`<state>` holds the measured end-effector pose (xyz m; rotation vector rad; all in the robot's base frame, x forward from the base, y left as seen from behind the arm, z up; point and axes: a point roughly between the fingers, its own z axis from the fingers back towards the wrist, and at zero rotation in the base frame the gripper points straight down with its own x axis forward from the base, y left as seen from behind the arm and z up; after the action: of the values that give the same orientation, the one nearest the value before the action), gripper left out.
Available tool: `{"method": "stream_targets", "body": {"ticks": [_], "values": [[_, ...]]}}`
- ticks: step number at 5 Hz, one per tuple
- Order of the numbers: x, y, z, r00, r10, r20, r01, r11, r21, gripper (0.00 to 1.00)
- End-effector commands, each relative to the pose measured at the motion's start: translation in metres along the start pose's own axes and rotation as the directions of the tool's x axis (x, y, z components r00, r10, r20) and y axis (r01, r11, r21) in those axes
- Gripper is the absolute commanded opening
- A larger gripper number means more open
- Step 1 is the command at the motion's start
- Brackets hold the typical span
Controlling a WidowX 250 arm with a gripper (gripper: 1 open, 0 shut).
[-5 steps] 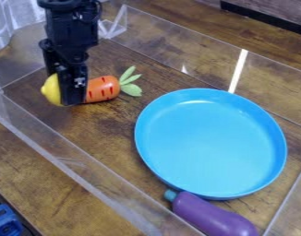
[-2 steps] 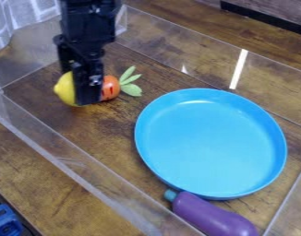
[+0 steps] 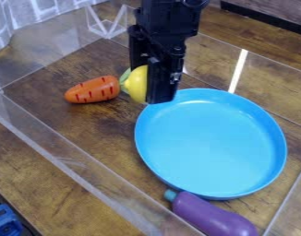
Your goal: Put the lemon on the blue tray
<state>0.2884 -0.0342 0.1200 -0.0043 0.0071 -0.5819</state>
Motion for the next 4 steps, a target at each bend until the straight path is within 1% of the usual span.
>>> {"method": "stream_targets", "body": {"ticks": [1, 3, 4], "values": [[0.012, -0.005, 0.022, 0.998, -0.022, 0.064, 0.02, 0.999, 0.031, 0.0], [0.022, -0.025, 0.028, 0.996, -0.057, 0.07, 0.055, 0.998, 0.03, 0.0], [0.039, -0.044, 0.03, 0.994, -0.075, 0.085, 0.073, 0.997, 0.025, 0.0]]}}
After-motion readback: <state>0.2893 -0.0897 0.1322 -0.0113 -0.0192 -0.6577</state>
